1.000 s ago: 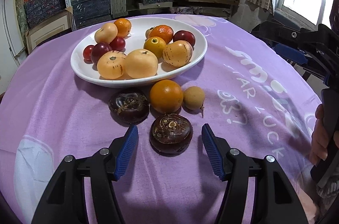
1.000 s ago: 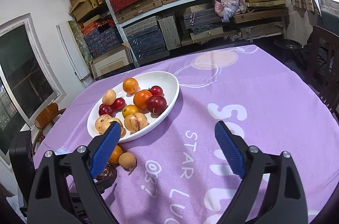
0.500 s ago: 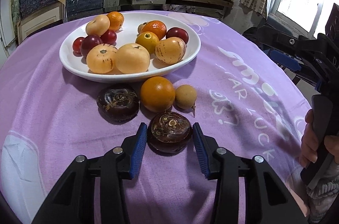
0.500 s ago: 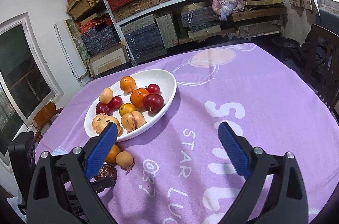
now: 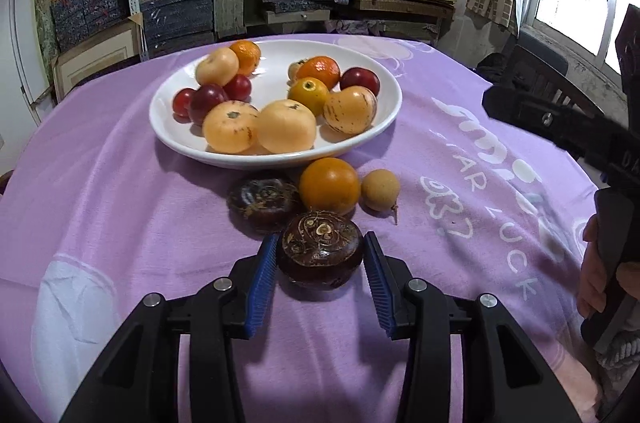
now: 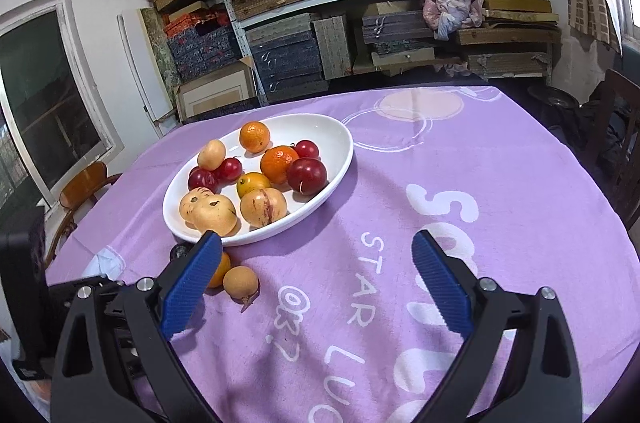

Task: Organize fruits
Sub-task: 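Grasp a dark brown fruit with the left gripper while the right grasps a small tan fruit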

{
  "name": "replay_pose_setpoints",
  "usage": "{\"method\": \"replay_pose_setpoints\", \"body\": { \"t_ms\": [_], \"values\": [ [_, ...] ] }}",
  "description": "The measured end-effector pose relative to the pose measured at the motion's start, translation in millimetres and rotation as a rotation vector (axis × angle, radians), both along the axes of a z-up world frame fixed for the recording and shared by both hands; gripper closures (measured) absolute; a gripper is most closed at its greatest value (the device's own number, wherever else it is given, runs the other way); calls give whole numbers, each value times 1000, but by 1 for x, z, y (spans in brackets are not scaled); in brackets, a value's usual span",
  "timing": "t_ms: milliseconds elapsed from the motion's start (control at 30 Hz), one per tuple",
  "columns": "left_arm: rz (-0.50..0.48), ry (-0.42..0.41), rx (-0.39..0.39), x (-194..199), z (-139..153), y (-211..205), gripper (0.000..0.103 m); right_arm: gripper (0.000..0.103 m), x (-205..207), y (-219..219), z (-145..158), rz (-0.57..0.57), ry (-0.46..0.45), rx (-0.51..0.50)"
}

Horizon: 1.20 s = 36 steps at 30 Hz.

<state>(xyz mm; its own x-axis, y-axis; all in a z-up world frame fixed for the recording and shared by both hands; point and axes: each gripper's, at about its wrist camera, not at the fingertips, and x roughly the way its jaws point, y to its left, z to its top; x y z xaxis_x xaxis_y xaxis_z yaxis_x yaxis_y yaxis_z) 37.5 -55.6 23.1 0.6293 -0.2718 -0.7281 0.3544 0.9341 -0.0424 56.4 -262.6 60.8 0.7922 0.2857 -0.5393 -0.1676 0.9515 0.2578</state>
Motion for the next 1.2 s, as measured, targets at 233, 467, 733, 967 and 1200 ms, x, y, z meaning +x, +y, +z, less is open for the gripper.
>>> {"method": "replay_pose_setpoints", "body": {
  "t_ms": [233, 467, 733, 967, 1200],
  "values": [
    [102, 0, -5, -7, 4, 56, 59, 37, 0, 48, -16, 161, 52, -141],
    [144, 48, -35, -5, -6, 72, 59, 37, 2, 82, -27, 237, 78, -226],
    [131, 73, -25, -6, -11, 71, 59, 59, 18, 98, -36, 274, 140, -274],
    [130, 72, -17, -5, -12, 71, 59, 74, 32, 95, -42, 280, 188, -245],
    [128, 73, -6, -5, -11, 68, 59, 74, 30, 100, -42, 286, 180, -269]
  ]
}}
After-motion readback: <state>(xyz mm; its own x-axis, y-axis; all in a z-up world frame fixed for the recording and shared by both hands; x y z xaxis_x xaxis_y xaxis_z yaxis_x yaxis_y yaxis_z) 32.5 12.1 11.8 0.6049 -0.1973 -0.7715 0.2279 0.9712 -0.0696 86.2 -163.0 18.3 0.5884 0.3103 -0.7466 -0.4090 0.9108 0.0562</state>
